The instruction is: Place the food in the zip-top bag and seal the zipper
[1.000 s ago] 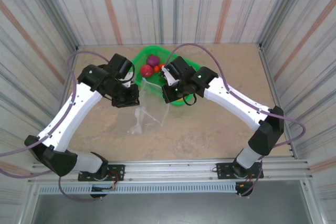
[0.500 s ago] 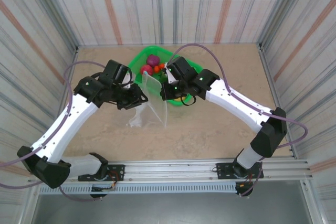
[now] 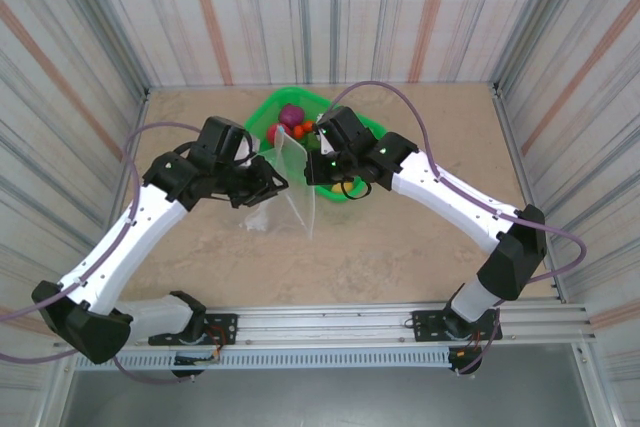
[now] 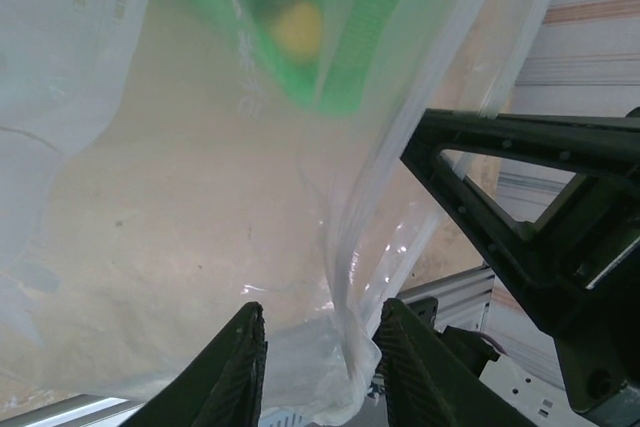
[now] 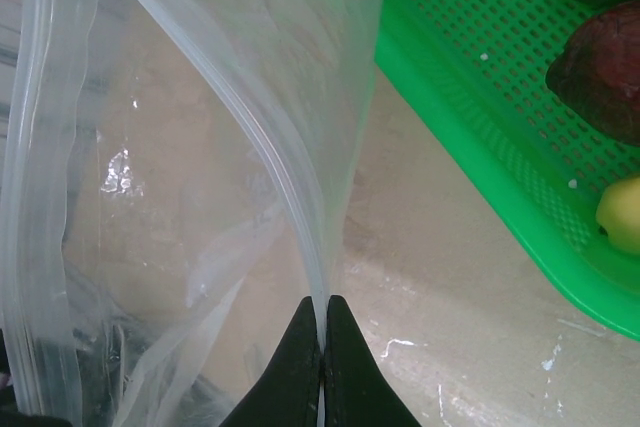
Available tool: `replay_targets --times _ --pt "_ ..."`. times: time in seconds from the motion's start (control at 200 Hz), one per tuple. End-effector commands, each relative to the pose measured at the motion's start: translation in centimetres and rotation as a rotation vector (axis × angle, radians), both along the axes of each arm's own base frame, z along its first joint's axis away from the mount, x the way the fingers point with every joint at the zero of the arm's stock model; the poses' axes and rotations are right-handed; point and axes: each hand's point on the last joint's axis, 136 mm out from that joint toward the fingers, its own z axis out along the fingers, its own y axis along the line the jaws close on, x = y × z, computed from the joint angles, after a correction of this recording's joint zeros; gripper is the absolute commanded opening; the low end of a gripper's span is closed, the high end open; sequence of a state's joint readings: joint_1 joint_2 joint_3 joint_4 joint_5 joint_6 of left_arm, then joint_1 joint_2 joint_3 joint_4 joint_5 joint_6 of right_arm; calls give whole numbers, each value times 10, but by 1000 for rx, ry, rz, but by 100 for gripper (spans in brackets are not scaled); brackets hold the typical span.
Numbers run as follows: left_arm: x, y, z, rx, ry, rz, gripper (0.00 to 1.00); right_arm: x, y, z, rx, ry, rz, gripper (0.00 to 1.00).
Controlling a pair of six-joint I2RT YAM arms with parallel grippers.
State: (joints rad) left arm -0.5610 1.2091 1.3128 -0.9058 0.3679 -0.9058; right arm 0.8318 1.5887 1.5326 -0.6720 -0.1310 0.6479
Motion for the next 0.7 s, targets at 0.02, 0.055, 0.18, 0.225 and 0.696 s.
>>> replay_targets --times 0.02,0.055,0.18,0.225,0.696 --pt "-2 -14 -6 -21 28 -33 25 2 -2 5 17 -9 -29 0" --pt "-2 -15 -7 -14 23 -39 20 3 -1 3 15 -5 -29 0" --pt "-2 -7 -8 36 7 -31 0 3 -10 -4 -24 -4 -36 0" --pt "-3 -1 -6 77 2 -33 0 4 -18 -8 -48 -2 -46 0" --pt "-31 101 -8 512 82 -32 0 2 -82 -42 -339 -73 -45 0"
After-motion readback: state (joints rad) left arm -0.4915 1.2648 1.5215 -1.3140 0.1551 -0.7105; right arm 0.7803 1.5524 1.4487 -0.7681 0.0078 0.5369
